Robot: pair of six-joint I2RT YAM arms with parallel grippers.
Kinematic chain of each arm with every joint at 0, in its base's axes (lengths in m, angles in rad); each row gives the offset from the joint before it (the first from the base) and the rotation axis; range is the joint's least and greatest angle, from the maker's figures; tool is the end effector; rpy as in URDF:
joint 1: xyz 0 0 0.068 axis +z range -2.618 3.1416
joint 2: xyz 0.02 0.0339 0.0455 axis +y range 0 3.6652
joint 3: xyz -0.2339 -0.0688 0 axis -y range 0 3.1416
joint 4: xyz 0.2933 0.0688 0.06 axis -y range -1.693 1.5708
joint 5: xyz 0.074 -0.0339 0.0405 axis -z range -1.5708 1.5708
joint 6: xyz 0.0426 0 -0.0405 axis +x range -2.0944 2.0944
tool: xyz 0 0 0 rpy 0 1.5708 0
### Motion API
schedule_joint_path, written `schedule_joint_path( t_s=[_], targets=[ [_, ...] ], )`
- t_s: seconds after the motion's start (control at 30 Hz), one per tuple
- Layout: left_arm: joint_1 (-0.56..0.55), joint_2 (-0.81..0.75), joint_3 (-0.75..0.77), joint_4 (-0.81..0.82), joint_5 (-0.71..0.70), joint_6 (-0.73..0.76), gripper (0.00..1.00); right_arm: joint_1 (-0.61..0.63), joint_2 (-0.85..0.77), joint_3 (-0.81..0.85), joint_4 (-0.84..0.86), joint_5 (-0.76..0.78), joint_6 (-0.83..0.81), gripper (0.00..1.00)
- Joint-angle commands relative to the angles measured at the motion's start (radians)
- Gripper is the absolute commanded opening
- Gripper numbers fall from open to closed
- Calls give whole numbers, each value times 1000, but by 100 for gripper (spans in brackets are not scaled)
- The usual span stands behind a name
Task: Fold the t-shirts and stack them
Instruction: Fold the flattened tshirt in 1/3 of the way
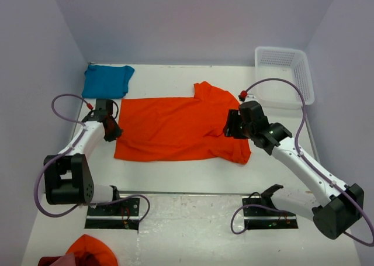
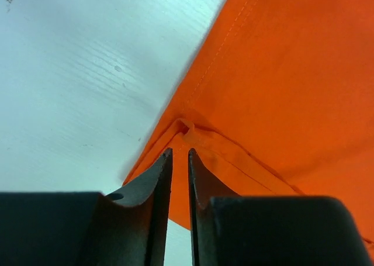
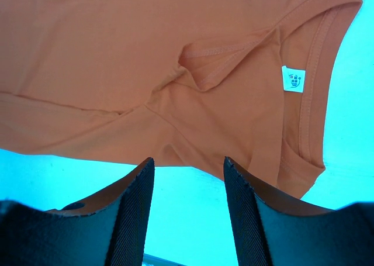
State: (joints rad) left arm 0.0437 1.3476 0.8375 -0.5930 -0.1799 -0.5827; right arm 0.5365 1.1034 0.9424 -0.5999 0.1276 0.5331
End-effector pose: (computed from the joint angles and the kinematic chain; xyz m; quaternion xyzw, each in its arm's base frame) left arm 0.3051 0.0210 0.1473 -0.3183 0.9153 0.0228 0.2457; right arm 0.2588 0.1476 0.2544 0.0236 0.9173 0.1500 0.3681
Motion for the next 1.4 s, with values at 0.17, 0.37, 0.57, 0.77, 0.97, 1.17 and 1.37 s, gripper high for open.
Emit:
schedule_joint_path(
  t_s=[0.17,0.37,0.57,0.77,0.97,1.17,1.37],
  targets=[
    [-1,82,61,13,-7,11,21,5,-60,-5,-5,-6,-19,52],
    [-1,96,58,30,17,21,24,3,-47,-20,15,-19,-18,52],
    [-1,145,61,56,66,24,26,5,-40,-22,19,-25,-16,52],
    [-1,191,72,65,63,23,15,5,-51,-16,3,-11,-22,52],
    [1,176,84,56,19,3,0,6,-42,-22,2,-23,-13,52],
    [28,162,103,32,-12,3,0,6,-36,-24,-9,-13,-1,52],
    [79,165,107,27,-26,17,0,8,-25,-19,-29,4,10,52]
  ],
)
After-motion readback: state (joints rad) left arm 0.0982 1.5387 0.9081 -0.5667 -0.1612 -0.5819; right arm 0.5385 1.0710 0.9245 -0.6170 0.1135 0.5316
